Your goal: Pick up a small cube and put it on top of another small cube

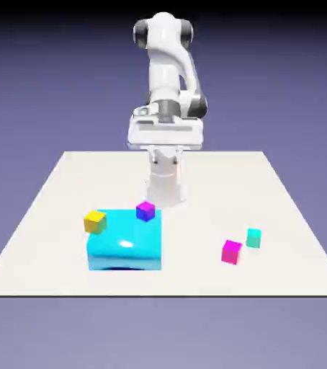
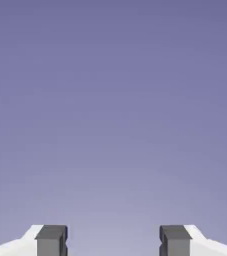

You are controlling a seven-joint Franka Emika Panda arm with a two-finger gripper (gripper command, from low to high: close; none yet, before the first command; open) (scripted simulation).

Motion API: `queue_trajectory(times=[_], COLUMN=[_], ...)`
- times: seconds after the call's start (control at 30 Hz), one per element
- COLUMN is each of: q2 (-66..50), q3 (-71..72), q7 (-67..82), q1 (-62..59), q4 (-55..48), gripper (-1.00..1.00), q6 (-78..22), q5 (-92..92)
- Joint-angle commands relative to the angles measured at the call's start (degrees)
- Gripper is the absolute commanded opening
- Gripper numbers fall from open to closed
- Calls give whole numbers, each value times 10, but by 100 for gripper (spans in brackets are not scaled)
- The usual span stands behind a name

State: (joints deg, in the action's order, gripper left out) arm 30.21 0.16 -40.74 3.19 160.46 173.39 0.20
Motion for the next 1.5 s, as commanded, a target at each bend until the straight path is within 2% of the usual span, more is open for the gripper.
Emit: queue_trajectory(times=[0.0, 0.6, 0.67, 0.9, 0.93, 1.17, 1.37, 1.47], q2=[-20, -386, -395, -529, -529, -405, -312, -353], q3=[1, 25, 25, 25, 25, 25, -26, -20], q7=[14, 270, 276, 278, 278, 276, 281, 287], q1=[21, 395, 403, 405, 405, 403, 296, 292], q4=[-5, -86, -88, -119, -119, -90, -101, -105], gripper=[0, 0, 0, 0, -100, -100, -100, -100], q6=[-5, -97, -99, 5, 5, -91, -195, -158], q5=[2, 32, 32, 33, 33, 32, 32, 40])
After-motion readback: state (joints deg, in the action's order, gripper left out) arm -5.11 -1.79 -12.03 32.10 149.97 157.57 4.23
